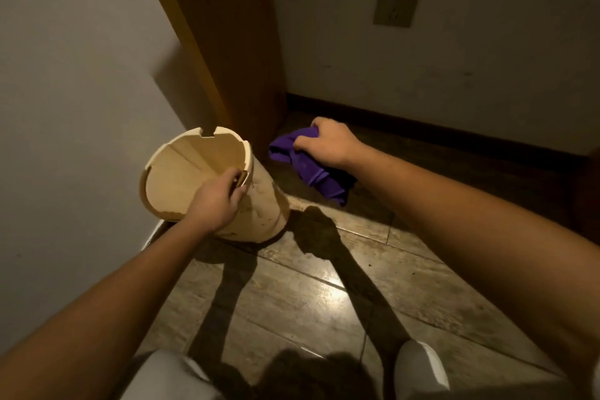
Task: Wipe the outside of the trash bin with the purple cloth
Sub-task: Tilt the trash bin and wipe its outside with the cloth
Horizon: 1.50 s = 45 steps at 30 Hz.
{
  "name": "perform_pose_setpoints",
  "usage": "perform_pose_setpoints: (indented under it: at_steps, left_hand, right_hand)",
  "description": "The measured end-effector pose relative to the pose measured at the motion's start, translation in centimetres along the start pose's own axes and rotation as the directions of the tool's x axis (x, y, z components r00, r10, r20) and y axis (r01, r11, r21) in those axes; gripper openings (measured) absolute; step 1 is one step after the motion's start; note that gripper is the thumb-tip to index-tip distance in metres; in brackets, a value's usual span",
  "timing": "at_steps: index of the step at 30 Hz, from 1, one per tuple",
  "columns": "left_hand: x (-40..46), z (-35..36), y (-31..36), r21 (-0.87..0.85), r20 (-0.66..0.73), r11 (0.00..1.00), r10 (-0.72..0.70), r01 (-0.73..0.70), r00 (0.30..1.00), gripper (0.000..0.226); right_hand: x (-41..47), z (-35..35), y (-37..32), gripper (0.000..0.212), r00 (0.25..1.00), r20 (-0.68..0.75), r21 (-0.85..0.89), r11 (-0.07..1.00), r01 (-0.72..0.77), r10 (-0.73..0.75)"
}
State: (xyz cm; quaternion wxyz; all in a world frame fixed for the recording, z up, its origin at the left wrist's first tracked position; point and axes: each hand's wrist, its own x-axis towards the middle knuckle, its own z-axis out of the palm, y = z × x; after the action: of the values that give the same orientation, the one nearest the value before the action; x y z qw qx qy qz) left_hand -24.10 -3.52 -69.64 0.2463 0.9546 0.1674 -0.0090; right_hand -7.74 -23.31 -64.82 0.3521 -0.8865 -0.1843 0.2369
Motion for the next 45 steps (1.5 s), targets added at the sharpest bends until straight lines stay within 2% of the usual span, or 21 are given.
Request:
perform_pose_setpoints:
  at_steps: [5,7,9,12,15,18,21,23,26,30,34,37,40,42,45]
  left_hand:
    - [-2.3,-1.2,1.4,-0.139,-0.051,0.99,-0.038,0.031,0.998,0.029]
    - [-2.8,-0.6,1.7,-0.198,-0.076,0.978,-0.075,0.059,0.994,0.029]
    - [-3.0,-0.1,2.1,-0.278,-0.1,0.957,-0.115,0.083,0.988,0.027]
    - [-3.3,0.0,2.8,-0.421,-0.151,0.896,-0.225,0.143,0.963,0.021]
    - [-4.0,0.1,3.3,-0.595,-0.103,0.779,-0.317,0.197,0.943,0.019]
    - [-4.9,0.7,3.6,-0.662,-0.019,0.726,-0.26,0.183,0.965,0.024]
    - [-5.0,0.9,3.9,-0.729,0.02,0.667,-0.202,0.152,0.979,0.034]
    - [-5.1,1.0,4.1,-0.749,0.018,0.65,-0.174,0.128,0.985,0.035]
    - [-5.4,1.2,3.4,-0.73,0.007,0.669,-0.193,0.137,0.981,0.034]
    - [-5.6,1.1,1.8,-0.751,0.071,0.608,-0.314,0.258,0.947,0.044]
    - [-5.9,1.1,1.6,-0.751,0.099,0.589,-0.344,0.297,0.934,0.048]
    - [-5.8,1.3,2.4,-0.744,0.115,0.597,-0.327,0.3,0.938,0.048]
    - [-5.8,1.3,3.5,-0.735,0.114,0.616,-0.3,0.284,0.947,0.046]
    - [-5.6,1.3,3.7,-0.723,0.104,0.638,-0.28,0.266,0.954,0.045]
    - [-5.2,1.6,4.7,-0.681,0.08,0.702,-0.211,0.208,0.974,0.036]
  right_hand:
    - [-1.1,-1.1,-1.4,0.044,0.982,-0.006,0.039,0.981,0.188,-0.188]
    - [-1.4,0.1,-0.6,0.036,0.967,-0.117,0.074,0.969,0.234,-0.225]
    - [-1.8,1.5,0.0,0.032,0.95,-0.242,0.184,0.952,0.246,-0.199]
    - [-2.3,3.8,-0.1,0.035,0.919,-0.357,0.3,0.912,0.28,-0.166]
    - [-3.1,6.5,-0.3,0.038,0.885,-0.408,0.226,0.915,0.335,-0.224]
    - [-4.2,9.3,-0.3,0.036,0.86,-0.394,0.126,0.907,0.401,-0.326]
    - [-5.4,12.0,-0.4,0.042,0.847,-0.379,0.14,0.881,0.452,-0.374]
    - [-6.4,13.8,-0.5,0.044,0.843,-0.376,0.149,0.873,0.464,-0.384]
    - [-6.7,15.2,0.5,0.04,0.823,-0.403,0.068,0.883,0.464,-0.401]
    - [-5.0,14.6,4.5,0.039,0.863,-0.387,0.002,0.936,0.353,-0.325]
    - [-4.0,13.3,9.7,0.036,0.891,-0.428,0.063,0.978,0.197,-0.152]
    - [-3.6,11.9,12.7,0.032,0.902,-0.432,0.174,0.98,0.094,-0.01]
    - [-3.2,10.2,13.1,0.031,0.904,-0.393,0.375,0.927,-0.007,0.165]
    - [-3.4,9.6,11.5,0.032,0.919,-0.366,0.432,0.901,0.026,0.149]
    - [-3.9,9.9,7.1,0.031,0.944,-0.329,0.483,0.858,0.175,-0.008]
